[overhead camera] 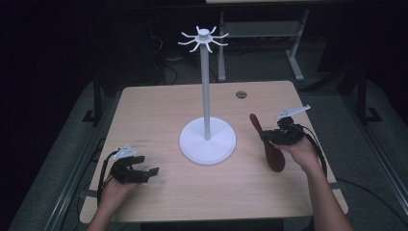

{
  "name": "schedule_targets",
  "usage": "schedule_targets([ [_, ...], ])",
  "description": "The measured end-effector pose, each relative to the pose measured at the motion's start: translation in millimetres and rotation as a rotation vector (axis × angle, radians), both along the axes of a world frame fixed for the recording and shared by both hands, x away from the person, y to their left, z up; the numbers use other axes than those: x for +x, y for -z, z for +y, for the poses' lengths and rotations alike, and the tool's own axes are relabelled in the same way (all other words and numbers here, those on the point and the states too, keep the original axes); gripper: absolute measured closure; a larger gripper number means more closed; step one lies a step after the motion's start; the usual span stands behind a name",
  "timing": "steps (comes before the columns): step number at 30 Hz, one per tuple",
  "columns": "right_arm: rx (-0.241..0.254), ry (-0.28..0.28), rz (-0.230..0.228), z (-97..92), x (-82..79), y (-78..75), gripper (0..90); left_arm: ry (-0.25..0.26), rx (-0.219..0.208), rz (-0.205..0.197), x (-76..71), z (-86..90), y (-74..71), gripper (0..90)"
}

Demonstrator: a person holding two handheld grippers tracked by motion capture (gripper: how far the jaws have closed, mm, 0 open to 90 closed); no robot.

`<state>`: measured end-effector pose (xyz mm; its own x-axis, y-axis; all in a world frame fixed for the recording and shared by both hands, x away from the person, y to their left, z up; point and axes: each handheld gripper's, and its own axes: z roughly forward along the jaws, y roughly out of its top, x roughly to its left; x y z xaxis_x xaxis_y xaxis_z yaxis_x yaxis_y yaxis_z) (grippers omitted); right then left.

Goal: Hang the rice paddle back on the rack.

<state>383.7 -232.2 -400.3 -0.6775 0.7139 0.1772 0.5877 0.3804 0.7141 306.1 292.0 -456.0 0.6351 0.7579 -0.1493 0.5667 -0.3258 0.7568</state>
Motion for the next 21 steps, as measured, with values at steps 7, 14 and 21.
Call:
schedule_targets([
  [7, 0.054, -0.012, -0.084, -3.6, -3.8, -5.0, 77.2, 0.0, 0.001, -0.002, 0.1, 0.6, -0.4, 15.3],
  [14, 0.118, -0.008, -0.156, -9.3, -6.7, -8.1, 77.2, 0.002, 0.002, -0.002, 0.1, 0.6, -0.5, 15.3],
  [21, 0.17, 0.003, -0.21, -12.7, -10.3, -11.7, 77.3, 0.001, -0.001, -0.001, 0.0, 0.1, -0.3, 15.3],
])
